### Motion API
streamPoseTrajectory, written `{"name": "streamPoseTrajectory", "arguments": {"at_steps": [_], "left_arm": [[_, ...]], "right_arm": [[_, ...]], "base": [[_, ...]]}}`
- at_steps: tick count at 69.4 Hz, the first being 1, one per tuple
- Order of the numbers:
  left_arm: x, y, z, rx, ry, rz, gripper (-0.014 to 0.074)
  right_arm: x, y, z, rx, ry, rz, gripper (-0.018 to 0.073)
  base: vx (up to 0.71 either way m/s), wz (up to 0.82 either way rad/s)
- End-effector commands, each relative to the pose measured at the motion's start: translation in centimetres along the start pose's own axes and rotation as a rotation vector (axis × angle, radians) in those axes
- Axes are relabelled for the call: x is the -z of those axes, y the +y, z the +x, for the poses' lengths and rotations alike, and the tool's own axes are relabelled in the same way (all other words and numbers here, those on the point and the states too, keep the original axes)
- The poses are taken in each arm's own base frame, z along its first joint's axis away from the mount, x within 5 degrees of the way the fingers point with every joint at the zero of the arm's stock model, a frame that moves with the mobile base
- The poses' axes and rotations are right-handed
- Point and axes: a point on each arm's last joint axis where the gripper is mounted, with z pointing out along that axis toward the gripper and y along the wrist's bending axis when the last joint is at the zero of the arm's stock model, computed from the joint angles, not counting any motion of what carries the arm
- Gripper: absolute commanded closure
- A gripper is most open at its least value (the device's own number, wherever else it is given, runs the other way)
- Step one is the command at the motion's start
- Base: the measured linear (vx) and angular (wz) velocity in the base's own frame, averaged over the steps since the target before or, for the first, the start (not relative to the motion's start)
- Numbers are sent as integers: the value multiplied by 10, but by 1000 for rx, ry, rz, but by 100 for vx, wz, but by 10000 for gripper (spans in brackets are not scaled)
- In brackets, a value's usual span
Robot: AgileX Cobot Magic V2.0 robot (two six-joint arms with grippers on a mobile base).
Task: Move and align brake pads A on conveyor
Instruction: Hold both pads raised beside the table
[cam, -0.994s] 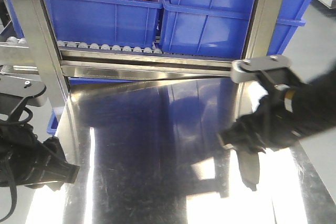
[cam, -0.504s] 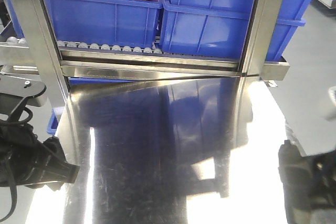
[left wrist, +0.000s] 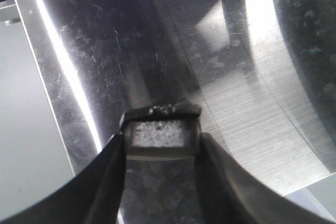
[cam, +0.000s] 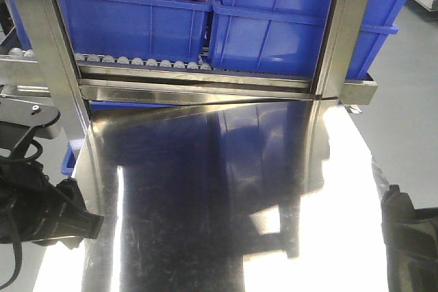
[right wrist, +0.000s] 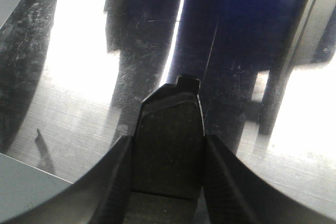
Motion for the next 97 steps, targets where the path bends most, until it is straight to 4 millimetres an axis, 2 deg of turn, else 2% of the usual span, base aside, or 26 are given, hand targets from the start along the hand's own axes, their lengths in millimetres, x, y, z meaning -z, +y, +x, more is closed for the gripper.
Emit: {"name": "streamPoseTrajectory", "arguments": {"at_steps": [1, 97], "left_arm": [[13, -2, -8, -3, -93, 25, 603], [13, -2, -8, -3, -93, 25, 603]], "right_arm": [[7, 2, -12, 8, -96, -14, 569], [7, 2, -12, 8, -96, -14, 569]], "base": [[0, 0], [0, 1]]}}
